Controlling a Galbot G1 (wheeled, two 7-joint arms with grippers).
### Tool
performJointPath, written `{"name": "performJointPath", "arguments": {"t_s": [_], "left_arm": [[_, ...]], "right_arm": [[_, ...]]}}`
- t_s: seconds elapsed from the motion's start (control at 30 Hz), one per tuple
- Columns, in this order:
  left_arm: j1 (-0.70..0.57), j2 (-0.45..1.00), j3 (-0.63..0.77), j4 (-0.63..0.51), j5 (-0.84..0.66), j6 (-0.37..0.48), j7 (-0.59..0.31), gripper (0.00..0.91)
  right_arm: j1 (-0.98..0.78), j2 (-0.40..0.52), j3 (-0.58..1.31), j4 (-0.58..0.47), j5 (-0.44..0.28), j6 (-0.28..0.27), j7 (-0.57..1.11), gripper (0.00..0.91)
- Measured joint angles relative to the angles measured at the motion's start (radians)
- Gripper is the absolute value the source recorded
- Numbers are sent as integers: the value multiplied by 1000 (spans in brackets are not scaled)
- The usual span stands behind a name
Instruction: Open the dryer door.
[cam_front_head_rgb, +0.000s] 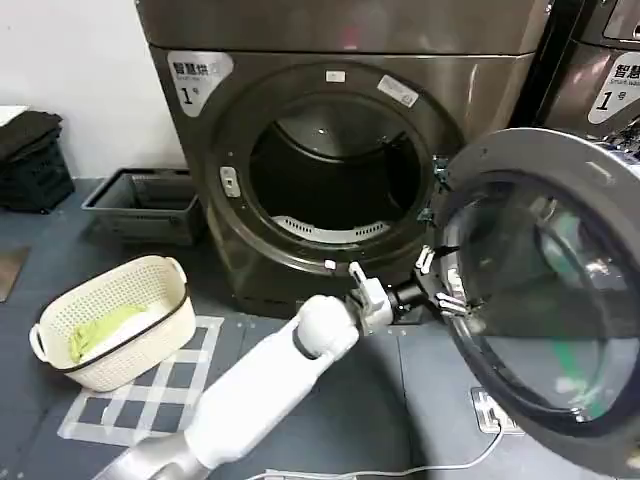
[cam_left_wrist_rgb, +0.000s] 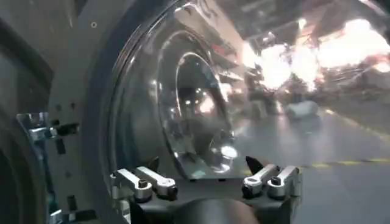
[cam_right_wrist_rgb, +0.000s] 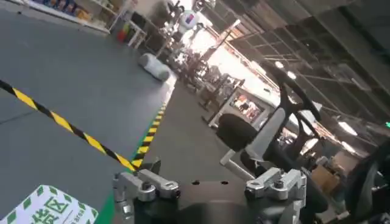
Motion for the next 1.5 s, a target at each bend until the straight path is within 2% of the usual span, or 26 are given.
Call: {"name": "performJointPath", "arguments": {"t_s": [0.4, 0.73, 0.87, 1.03, 1.2, 1.37, 1.5], "left_arm": [[-20, -96, 1, 98, 29, -5, -4, 907], [-22, -108, -1, 102, 27, -3, -2, 907], [-6, -92, -2, 76, 20, 24, 4, 907], [28, -51, -20, -4, 12, 88, 20, 907], [92, 38, -62, -148, -40, 166, 12, 907], [191, 166, -167, -322, -74, 253, -30, 907], [304, 265, -298, -437, -93, 291, -46, 907]], "right_arm": [[2, 2, -1, 5, 0, 1, -2, 907], [0, -6, 0, -11, 1, 9, -17, 907], [-1, -17, 3, -32, 1, 10, -20, 907], [-3, -28, 8, -59, 1, 10, -33, 907], [-7, -41, 13, -68, 4, 10, -43, 907], [-6, -55, 16, -82, 5, 10, -50, 907], [1, -63, 12, -81, 4, 10, -51, 907]]}}
